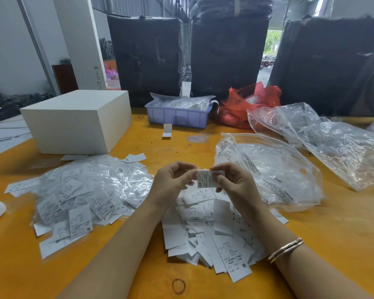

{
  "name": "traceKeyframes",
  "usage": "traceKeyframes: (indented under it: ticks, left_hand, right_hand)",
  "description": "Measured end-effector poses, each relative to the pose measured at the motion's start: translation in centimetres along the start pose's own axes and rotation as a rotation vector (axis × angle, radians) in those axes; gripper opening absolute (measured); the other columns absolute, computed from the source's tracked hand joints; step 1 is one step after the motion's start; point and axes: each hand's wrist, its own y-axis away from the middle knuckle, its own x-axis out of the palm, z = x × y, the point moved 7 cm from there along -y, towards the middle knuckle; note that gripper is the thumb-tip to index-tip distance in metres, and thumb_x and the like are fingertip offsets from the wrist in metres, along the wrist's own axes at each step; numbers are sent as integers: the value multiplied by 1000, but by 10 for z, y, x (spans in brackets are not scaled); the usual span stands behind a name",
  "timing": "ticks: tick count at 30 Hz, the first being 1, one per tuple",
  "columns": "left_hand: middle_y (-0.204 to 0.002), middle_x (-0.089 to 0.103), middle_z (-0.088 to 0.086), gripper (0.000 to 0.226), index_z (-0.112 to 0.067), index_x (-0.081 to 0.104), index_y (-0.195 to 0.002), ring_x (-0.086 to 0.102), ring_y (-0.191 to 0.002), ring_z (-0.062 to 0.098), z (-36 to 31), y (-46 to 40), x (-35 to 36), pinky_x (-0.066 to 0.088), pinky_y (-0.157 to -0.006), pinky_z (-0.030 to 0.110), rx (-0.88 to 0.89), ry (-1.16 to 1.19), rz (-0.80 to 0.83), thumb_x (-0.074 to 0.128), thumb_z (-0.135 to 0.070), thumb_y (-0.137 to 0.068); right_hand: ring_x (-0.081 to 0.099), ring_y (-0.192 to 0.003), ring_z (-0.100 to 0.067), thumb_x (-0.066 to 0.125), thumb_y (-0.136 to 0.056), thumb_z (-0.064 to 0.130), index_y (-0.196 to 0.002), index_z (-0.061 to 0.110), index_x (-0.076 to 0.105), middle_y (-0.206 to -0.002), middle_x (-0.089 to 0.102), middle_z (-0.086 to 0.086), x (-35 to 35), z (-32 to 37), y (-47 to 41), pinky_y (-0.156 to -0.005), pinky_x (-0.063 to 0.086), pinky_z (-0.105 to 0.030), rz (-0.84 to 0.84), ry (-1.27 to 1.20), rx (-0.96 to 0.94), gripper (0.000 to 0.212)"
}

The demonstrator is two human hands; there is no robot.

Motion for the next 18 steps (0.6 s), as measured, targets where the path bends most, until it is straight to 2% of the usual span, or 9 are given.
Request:
traceKeyframes:
  ticks: [4, 6, 9, 12, 15, 18]
  left_hand:
    - [-67, 70, -9, 15, -18, 66, -93, 62, -61, -1, 2, 1, 7, 45, -55, 10, -17, -33, 80, 71, -11, -81]
    - [-68, 69, -6, 17, -17, 66, -93, 63, -64, 1, 3, 2, 10, 46, -58, 11, -26, -32, 119, 72, -8, -80]
    - [-73, 71, -4, 17, -16, 66, -93, 67, -71, 5, 3, 1, 6, 50, -63, 14, -26, 11, 70, 72, -7, -79]
    - [-70, 71, -8, 18, -15, 65, -92, 65, -67, -1, 1, -1, 2, 47, -58, 10, -17, 30, 17, 71, -5, -79]
    - [-72, 71, -6, 18, -17, 66, -93, 67, -72, 5, 2, 1, 5, 51, -62, 15, -14, -2, 43, 72, -7, -79]
    - [-74, 72, -4, 17, -18, 67, -94, 68, -74, 7, 4, 1, 3, 52, -63, 17, -28, -13, 31, 72, -11, -79]
  right_hand:
    - [58, -64, -9, 56, -86, -7, -89, 16, 66, -74, 64, 1, 6, -2, 1, -57, 49, -23, 57, 38, 17, 25]
    - [57, -61, -10, 59, -86, -3, -94, 18, 65, -72, 65, -4, 10, 0, 2, -58, 50, -24, 72, 52, 8, 23]
    - [58, -60, -12, 60, -88, 7, -103, 21, 57, -72, 65, -10, 7, -2, 0, -61, 49, -27, 9, 17, 44, 20]
    - [59, -59, -11, 60, -88, 4, -91, 16, 60, -70, 65, -1, -3, -4, -1, -61, 49, -25, -77, -14, 68, 13]
    - [62, -61, -9, 62, -84, -2, -84, 10, 68, -71, 67, 0, 3, -3, 1, -61, 50, -20, -11, 34, 60, 13]
    - [62, -69, -9, 61, -86, -2, -88, 8, 71, -78, 70, -6, 15, -2, 3, -67, 49, -21, 95, 51, 79, 14]
